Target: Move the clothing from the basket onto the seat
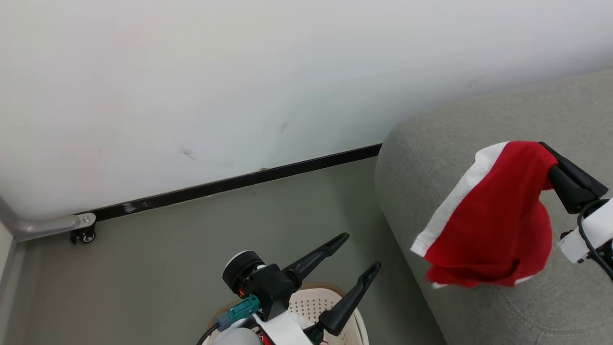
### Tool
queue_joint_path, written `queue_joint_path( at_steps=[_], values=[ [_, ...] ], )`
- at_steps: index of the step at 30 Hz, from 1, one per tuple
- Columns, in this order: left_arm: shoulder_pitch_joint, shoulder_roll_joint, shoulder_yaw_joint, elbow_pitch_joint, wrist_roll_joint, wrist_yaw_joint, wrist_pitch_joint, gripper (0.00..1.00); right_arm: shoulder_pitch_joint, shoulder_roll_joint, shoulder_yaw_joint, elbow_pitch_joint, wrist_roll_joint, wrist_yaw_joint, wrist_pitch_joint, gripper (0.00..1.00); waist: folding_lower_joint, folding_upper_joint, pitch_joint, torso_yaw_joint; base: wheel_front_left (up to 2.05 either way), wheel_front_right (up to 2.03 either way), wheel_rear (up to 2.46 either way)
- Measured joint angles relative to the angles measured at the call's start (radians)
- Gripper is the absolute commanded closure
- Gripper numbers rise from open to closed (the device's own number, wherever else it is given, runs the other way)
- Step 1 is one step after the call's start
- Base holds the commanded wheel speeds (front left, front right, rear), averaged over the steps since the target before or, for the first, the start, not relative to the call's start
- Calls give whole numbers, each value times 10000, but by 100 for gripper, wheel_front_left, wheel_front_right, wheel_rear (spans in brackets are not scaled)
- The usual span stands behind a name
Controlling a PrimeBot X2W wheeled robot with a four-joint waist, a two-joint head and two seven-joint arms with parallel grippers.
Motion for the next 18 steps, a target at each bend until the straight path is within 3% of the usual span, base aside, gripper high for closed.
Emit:
queue_joint_path(
  at_steps=[18],
  values=[
    [198, 65, 134, -84, -96, 0, -10, 0, 735, -96, -150, -311, -12, 0, -2, 100, 0, 0, -38, -1084, 0, 0, 0]
  ],
)
